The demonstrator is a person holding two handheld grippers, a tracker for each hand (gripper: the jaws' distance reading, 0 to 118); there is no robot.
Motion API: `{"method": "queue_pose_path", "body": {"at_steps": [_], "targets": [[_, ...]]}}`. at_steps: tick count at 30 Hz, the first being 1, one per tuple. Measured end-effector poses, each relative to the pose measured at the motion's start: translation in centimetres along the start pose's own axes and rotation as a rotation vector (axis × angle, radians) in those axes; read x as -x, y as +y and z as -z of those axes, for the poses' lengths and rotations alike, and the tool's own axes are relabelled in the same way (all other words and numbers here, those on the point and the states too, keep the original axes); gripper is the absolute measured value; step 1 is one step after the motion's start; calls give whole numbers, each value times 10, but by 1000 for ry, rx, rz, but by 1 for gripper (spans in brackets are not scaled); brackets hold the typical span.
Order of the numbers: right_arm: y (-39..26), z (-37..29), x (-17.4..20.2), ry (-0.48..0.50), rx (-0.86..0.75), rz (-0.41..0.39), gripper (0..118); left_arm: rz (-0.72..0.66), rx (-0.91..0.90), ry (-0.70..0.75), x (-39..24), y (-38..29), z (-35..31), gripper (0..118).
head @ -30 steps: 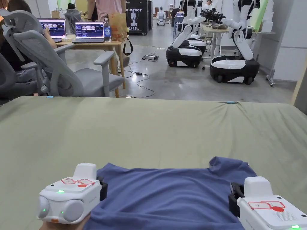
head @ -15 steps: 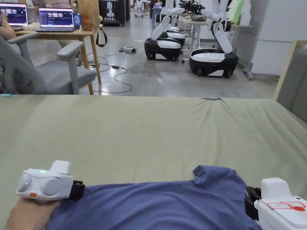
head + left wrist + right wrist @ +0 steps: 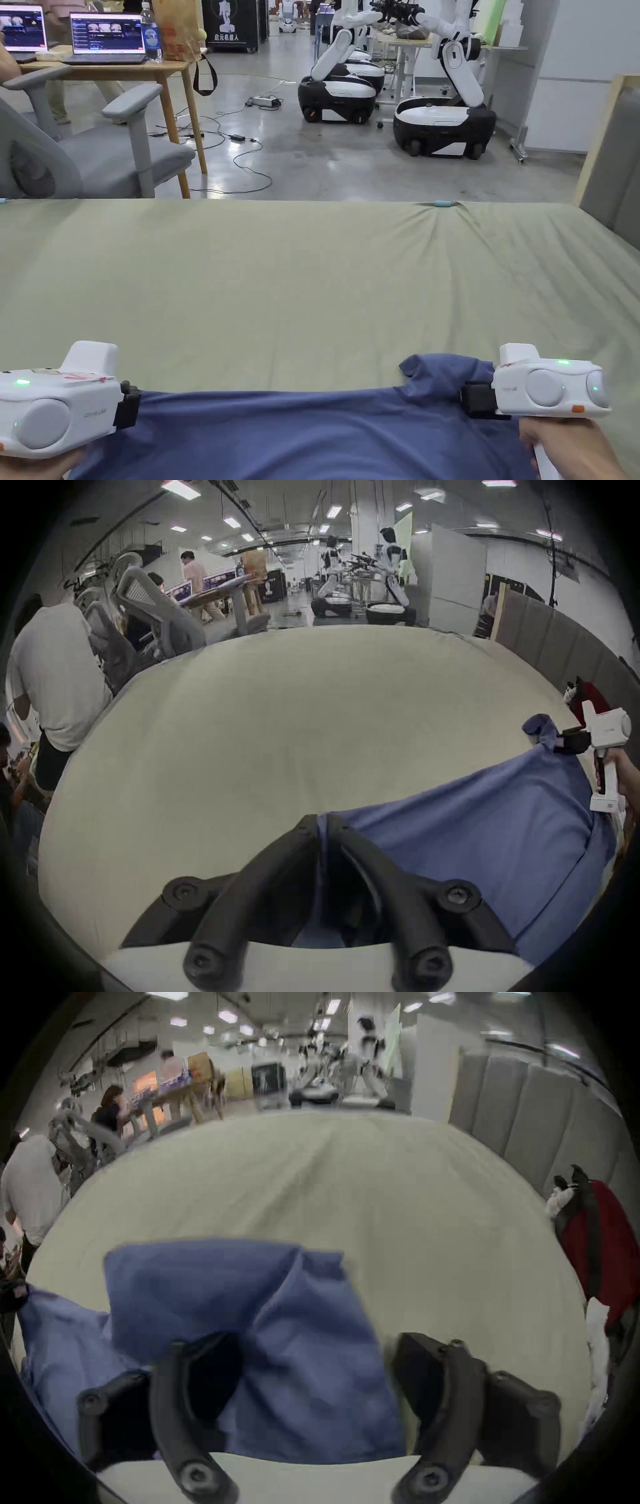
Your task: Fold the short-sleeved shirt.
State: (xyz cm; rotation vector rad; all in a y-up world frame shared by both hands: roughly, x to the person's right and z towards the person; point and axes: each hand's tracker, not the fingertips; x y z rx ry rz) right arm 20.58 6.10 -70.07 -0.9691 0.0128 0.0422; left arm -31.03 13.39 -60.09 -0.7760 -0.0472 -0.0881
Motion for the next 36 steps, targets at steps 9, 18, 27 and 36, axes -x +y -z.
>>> {"method": "queue_pose_path", "body": {"at_steps": [9, 18, 27, 36], "targets": [[-27, -99, 2, 18, -174, -48, 1, -34, -63, -8, -3, -10, -49, 2], [-116, -262, -3, 54, -372, -126, 1, -68, -172, -55, 14, -72, -181, 2], [-236, -233, 10, 52, -197, -160, 3, -178, 31, -97, 17, -196, -175, 18], [-185, -310, 86, 76, -570, -122, 115, -18, -384, 19, -77, -113, -229, 98]]}}
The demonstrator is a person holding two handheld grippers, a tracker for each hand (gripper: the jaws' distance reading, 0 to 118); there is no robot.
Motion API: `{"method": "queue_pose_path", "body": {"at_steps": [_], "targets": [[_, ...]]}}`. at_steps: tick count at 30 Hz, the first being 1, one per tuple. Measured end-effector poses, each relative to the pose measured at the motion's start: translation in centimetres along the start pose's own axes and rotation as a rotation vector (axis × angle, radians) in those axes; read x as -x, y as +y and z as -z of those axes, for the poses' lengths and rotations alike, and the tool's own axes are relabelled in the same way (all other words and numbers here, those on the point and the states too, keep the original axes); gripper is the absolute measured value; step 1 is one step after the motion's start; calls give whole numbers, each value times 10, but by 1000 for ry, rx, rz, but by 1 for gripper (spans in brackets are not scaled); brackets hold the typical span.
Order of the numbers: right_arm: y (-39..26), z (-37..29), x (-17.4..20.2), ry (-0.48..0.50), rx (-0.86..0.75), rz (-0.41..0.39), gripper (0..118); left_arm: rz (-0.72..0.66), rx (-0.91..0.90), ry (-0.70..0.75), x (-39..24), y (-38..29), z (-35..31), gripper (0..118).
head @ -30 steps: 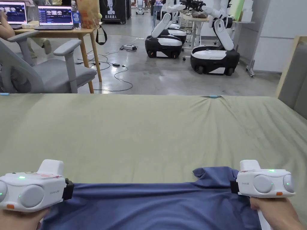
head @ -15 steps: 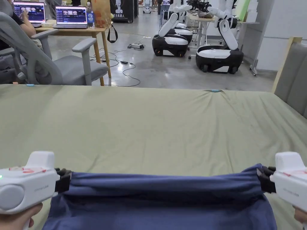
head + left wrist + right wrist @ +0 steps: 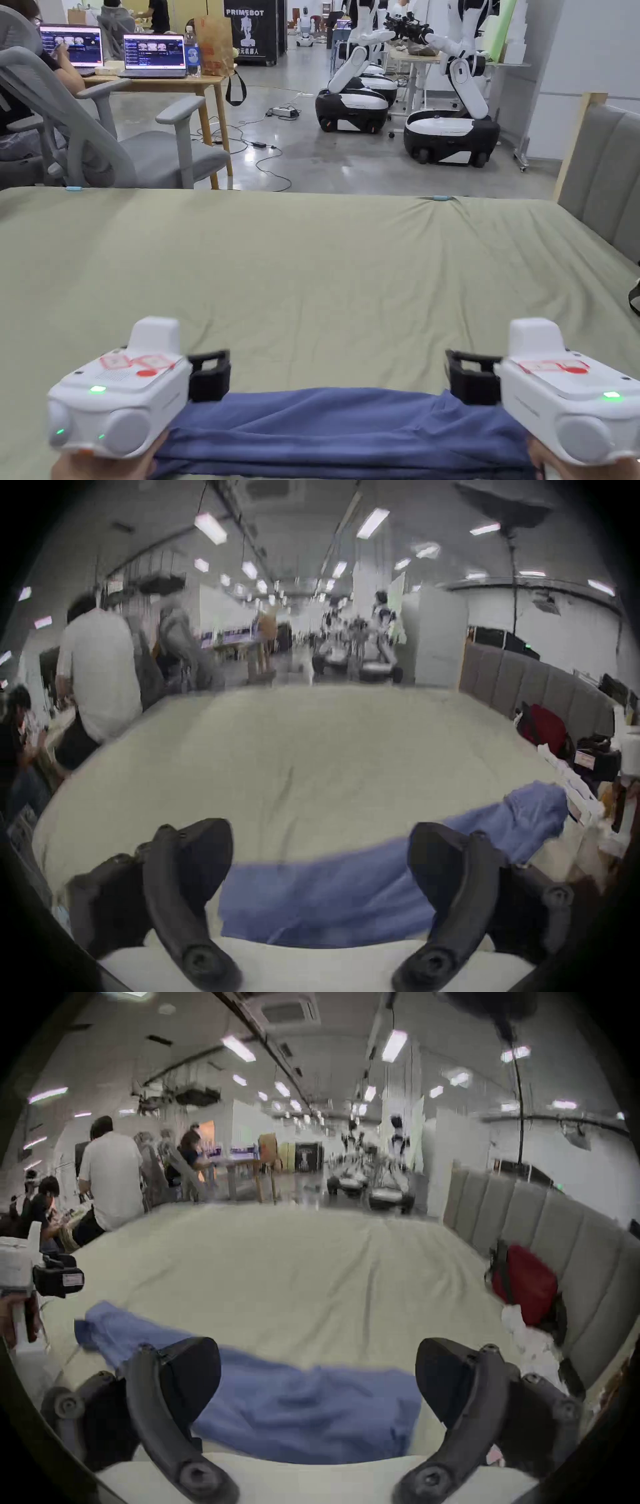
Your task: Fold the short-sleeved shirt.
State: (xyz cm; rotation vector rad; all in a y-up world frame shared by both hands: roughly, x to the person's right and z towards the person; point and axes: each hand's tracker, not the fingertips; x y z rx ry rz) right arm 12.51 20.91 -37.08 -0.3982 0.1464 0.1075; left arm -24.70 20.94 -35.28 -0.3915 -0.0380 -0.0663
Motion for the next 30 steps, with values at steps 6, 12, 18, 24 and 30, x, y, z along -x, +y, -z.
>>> {"method": "queue_pose_path", "body": {"at_steps": [6, 12, 18, 24, 30], "targets": [[7, 7, 40, 1, -39, 40, 27, -8, -101, -21, -30, 15, 7, 20], [2, 1, 50, 8, -60, -15, 0, -20, -74, -55, -17, 6, 5, 0], [-1, 0, 59, 15, -63, -39, 0, -175, 6, 20, 58, -20, 13, 19], [-7, 11, 66, 42, -30, -46, 0, -585, 101, -17, 150, -86, 12, 117], [-17, 24, 69, 59, 4, -43, 0, -979, 318, -251, 164, -148, 41, 108]]}}
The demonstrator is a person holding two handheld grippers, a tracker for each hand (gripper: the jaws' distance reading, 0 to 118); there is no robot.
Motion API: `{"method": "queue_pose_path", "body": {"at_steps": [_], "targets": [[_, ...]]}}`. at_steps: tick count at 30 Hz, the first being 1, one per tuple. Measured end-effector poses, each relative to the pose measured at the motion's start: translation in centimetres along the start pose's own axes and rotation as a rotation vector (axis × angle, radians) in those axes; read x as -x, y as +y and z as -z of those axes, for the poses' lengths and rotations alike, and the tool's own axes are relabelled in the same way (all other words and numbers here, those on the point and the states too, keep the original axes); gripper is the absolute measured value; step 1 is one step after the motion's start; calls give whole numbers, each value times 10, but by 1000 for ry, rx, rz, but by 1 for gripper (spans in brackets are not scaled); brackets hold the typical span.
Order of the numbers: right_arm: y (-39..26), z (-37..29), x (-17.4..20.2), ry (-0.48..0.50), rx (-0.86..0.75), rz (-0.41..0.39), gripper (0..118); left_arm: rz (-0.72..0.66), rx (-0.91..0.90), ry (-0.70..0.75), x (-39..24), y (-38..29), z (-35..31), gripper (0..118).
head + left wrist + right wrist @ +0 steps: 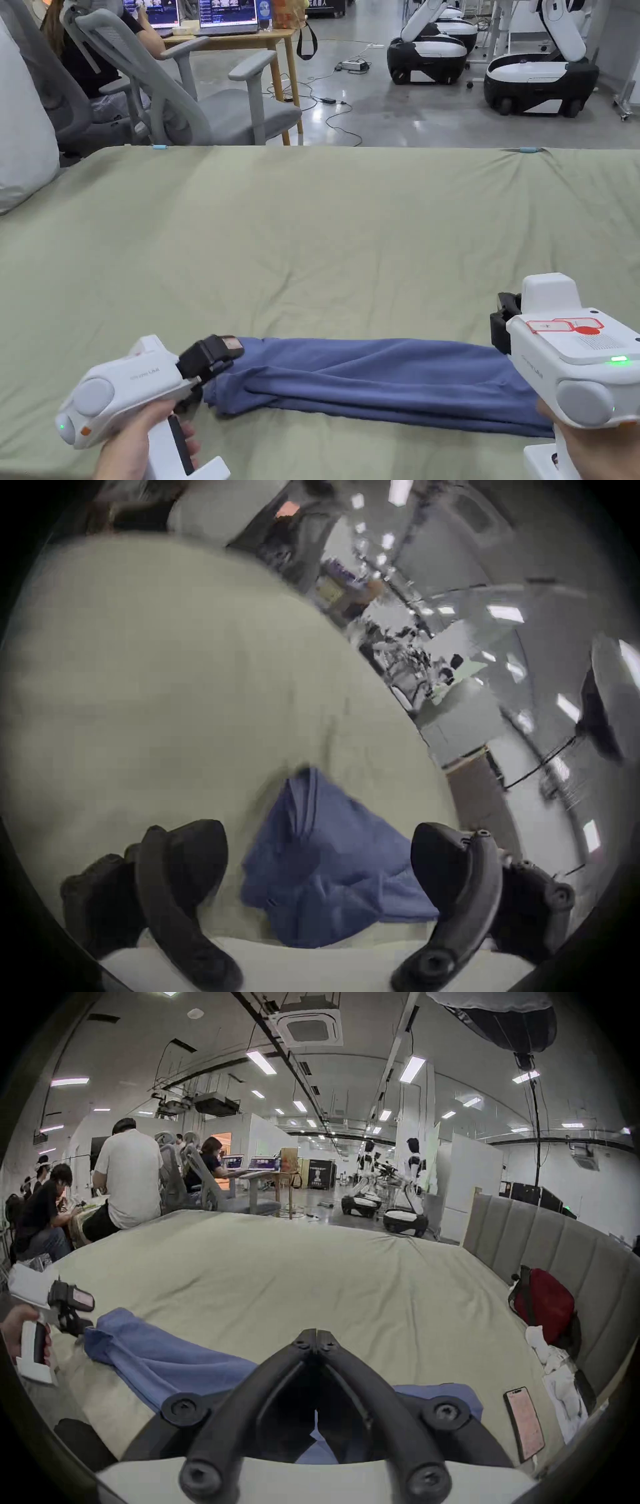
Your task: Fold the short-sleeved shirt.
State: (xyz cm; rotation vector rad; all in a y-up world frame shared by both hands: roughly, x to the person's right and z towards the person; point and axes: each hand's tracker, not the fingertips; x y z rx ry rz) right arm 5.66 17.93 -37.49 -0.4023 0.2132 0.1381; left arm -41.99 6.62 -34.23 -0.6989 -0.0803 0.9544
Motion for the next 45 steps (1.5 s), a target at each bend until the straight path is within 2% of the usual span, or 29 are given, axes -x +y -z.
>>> {"method": "queue_pose_path", "body": {"at_steps": [1, 2, 4, 5, 6, 7, 9, 10, 14, 15, 17, 20, 23, 27, 30, 32, 34, 35, 36, 38, 39, 41, 43, 44, 45], "targets": [[0, 0, 1, 2, 4, 1, 0, -45, 62, -79, 5, -6, 12, 102], [-1, 2, 0, 4, 8, 3, 0, -79, 80, -158, 5, -13, 21, 103], [-3, 5, -1, 4, 15, 9, 0, -101, 3, -171, -5, -15, 27, 102], [-4, 5, -2, 3, 18, 13, 0, -149, -25, -199, -4, -14, 30, 85], [-5, 6, -3, 3, 20, 18, 0, -217, -27, -231, -2, -13, 35, 54], [-6, 8, -4, 2, 24, 20, 0, -245, -17, -198, 0, -14, 41, 8], [-8, 10, -5, -2, 31, 21, 0, -163, -16, -82, -2, -12, 48, 11], [-9, 11, -5, -2, 35, 21, 0, -97, -12, -77, -4, -10, 46, 10], [-12, 15, -6, -2, 45, 24, 0, 8, -124, -39, -8, 13, 17, 9], [-13, 16, -7, -1, 47, 24, 0, 55, -172, 26, -11, 20, 9, 9], [-14, 17, -5, 1, 49, 22, 0, 222, -209, 164, -20, 35, -7, 9], [-13, 17, -3, 7, 46, 19, 0, 494, -191, 285, -56, 32, -14, 9], [-10, 15, -1, 14, 39, 13, 0, 790, -212, 330, -117, -1, -3, 9], [-8, 8, -2, 10, 25, 10, 0, 1030, -142, 299, -185, -67, 35, 9], [-12, 3, -6, 0, 21, 4, 0, 1184, -39, 309, -200, -121, 81, 9], [-16, 1, -11, -3, 25, 6, 0, 1300, 38, 365, -195, -154, 111, 9], [-22, 0, -16, -7, 32, 6, 0, 1316, 35, 403, -188, -167, 124, 10], [-23, -1, -19, -10, 34, 4, 0, 1293, 20, 403, -186, -167, 127, 22], [-24, -2, -22, -12, 35, 5, 0, 1265, 17, 389, -184, -162, 126, 43], [-24, -5, -26, -10, 37, 13, 0, 1160, 14, 290, -189, -151, 113, 100], [-24, -6, -29, 0, 32, 27, 0, 1123, 13, 255, -195, -144, 102, 107], [-21, -7, -32, 17, 31, 47, 0, 1010, -28, 138, -205, -125, 77, 102], [-20, -7, -32, 23, 34, 53, 0, 819, -52, 58, -201, -104, 66, 102], [-20, -7, -32, 28, 34, 58, 0, 745, -37, 61, -200, -98, 67, 99], [-20, -6, -31, 34, 38, 60, 0, 699, 0, 87, -193, -93, 71, 89]]}}
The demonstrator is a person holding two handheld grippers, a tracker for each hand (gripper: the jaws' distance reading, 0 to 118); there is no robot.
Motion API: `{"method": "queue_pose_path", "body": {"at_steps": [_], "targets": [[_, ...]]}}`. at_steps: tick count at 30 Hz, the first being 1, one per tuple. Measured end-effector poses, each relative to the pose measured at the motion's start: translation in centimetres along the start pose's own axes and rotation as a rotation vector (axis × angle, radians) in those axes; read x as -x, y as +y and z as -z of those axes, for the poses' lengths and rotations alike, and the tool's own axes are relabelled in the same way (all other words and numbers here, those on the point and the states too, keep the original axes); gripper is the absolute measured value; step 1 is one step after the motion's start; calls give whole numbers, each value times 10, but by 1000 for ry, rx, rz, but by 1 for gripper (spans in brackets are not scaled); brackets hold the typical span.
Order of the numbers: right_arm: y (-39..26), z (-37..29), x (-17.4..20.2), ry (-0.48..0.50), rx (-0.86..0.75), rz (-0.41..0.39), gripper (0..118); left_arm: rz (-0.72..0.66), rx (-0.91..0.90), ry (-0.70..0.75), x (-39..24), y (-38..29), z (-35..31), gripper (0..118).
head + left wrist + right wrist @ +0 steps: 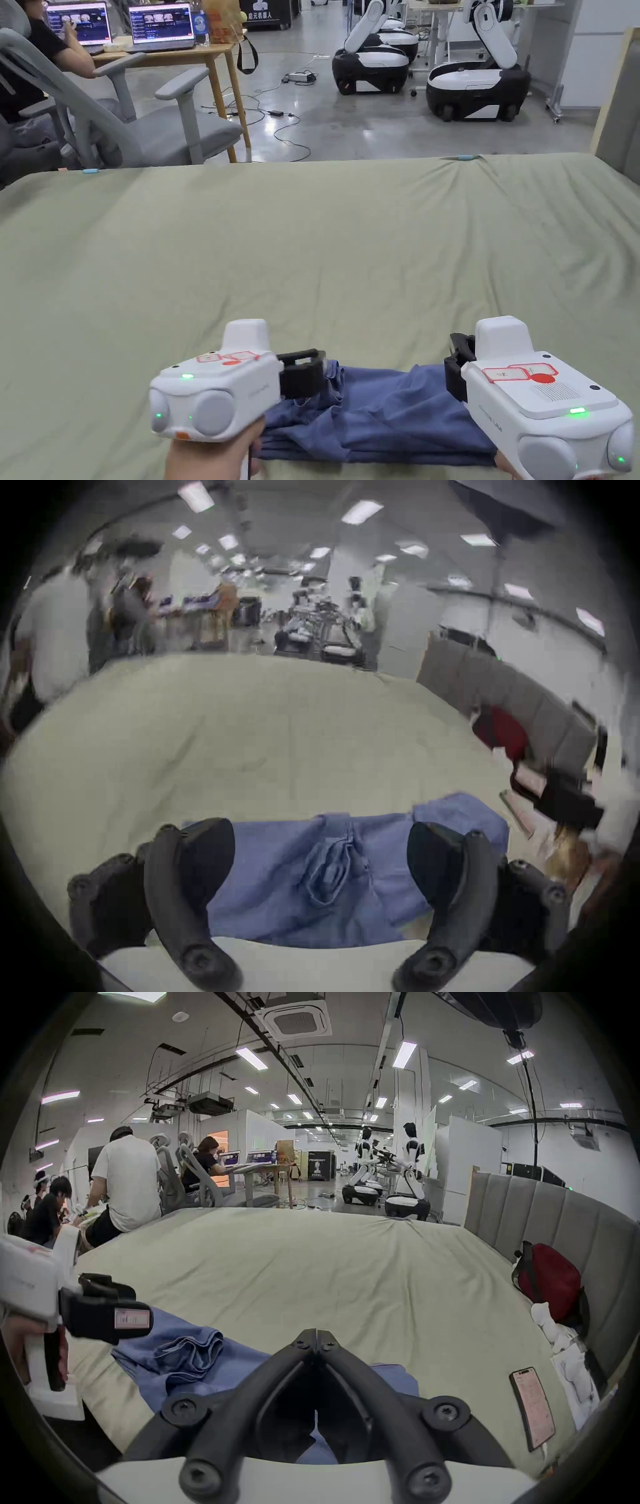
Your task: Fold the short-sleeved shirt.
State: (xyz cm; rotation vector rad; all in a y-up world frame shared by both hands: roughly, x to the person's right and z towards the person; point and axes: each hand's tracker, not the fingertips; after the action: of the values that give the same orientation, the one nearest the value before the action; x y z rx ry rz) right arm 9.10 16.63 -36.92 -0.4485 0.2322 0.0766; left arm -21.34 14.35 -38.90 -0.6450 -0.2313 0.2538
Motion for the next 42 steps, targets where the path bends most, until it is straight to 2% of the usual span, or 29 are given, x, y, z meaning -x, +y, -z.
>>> {"method": "queue_pose_path", "body": {"at_steps": [1, 2, 3, 6, 9, 15, 17, 19, 21, 24, 25, 26, 28, 29, 31, 33, 36, 39, 40, 41, 42], "targets": [[0, 1, 1, 11, 11, 0, 0, -21, 22, -12, 7, -3, 5, 72], [0, 2, 2, 14, 14, 0, 0, -30, 43, -16, 11, -7, 11, 36], [-1, 2, 3, 16, 14, -1, 0, -25, 75, -3, 9, -12, 20, 16], [-3, 4, 5, 20, 21, -2, 0, -46, 133, 39, 11, -30, 40, 3], [-4, 3, 5, 20, 26, -3, 0, -118, 158, -46, 0, -43, 51, 0], [-5, 0, 4, 12, 30, 1, 0, -50, 190, -142, -39, -55, 61, 0], [-4, 0, 6, 11, 32, -9, 0, -6, 181, -78, -41, -52, 55, 0], [-5, -1, 10, 8, 31, -29, 0, 26, 77, -29, -29, -38, 28, 0], [-4, 2, 14, 17, 33, -35, 0, -45, 5, -25, -7, -22, 0, 0], [-5, 4, 22, 27, 32, -41, 0, -126, -47, 81, 38, -12, -27, 0], [-6, 5, 24, 31, 31, -40, 0, -168, -42, 97, 54, -14, -29, 3], [-6, 5, 26, 35, 32, -38, 0, -201, -26, 90, 66, -16, -31, 28], [-8, 4, 29, 43, 34, -39, 0, -300, 1, 18, 87, -24, -28, 96], [-8, 3, 30, 46, 35, -42, 0, -359, 22, -9, 97, -28, -26, 118], [-9, 3, 29, 43, 38, -43, 0, -538, -43, -40, 118, -37, -23, 110], [-10, 3, 27, 39, 43, -42, 0, -704, 15, -111, 134, -45, -8, 108], [-11, 5, 21, 24, 52, -41, 0, -742, 23, -259, 132, -62, 15, 108], [-10, 5, 16, 12, 54, -28, 0, -783, 21, -338, 117, -60, 28, 107], [-10, 5, 14, 9, 54, -26, 0, -805, 28, -342, 114, -60, 32, 96], [-10, 6, 14, 5, 55, -25, 0, -833, 43, -343, 113, -60, 37, 56], [-10, 6, 14, 1, 57, -26, 0, -837, 62, -262, 110, -62, 41, 17]]}}
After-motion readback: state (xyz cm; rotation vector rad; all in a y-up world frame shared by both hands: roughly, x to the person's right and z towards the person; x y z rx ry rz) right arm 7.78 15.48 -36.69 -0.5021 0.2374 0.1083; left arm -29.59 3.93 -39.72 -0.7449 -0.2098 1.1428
